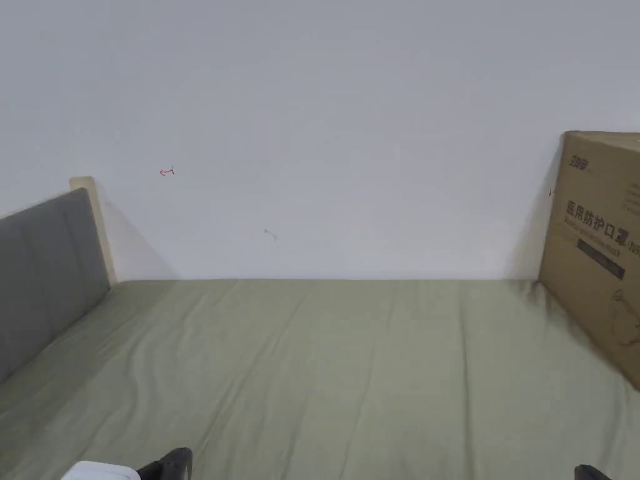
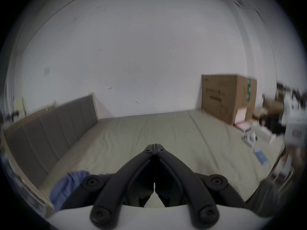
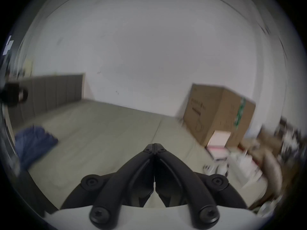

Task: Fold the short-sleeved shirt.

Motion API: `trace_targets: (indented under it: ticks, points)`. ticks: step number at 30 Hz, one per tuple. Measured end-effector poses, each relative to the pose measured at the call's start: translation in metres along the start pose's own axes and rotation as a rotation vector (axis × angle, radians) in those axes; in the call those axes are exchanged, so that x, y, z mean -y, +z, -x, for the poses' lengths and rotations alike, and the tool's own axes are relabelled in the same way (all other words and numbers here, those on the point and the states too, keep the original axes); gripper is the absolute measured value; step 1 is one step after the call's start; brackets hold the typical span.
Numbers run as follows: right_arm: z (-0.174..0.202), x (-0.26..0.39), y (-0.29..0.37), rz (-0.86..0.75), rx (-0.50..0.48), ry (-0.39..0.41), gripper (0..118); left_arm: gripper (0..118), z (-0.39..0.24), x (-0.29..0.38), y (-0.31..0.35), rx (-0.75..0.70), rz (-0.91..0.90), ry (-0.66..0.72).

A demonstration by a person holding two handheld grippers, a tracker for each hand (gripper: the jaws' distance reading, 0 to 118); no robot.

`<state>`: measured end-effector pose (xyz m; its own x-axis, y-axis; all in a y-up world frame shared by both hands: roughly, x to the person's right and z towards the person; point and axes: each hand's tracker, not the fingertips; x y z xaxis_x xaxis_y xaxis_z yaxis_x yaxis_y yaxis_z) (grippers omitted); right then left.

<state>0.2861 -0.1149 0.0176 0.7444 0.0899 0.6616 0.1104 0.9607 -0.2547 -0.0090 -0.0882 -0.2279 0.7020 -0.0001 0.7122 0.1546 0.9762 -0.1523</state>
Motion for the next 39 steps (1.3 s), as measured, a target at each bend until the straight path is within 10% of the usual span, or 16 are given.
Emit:
trace_targets:
  ticks: [18, 34, 37, 39]
  points:
    - [0.017, -0.005, 0.001, -0.054, -0.023, -0.035, 0, 0, 0.0, -0.01, 0.01, -0.005, -0.05, 0.028]
    - [0.132, -0.015, -0.025, -0.065, -0.393, 0.009, 0, 0, 0.109, 0.011, 0.086, -0.258, 0.077, 0.085]
    - [0.138, -0.013, -0.022, -0.048, -0.416, 0.026, 0, 9, 0.142, 0.026, 0.065, -0.246, 0.175, 0.13]
    - [0.137, -0.012, -0.019, -0.028, -0.413, 0.043, 0, 49, 0.168, 0.043, 0.037, -0.211, 0.271, 0.166]
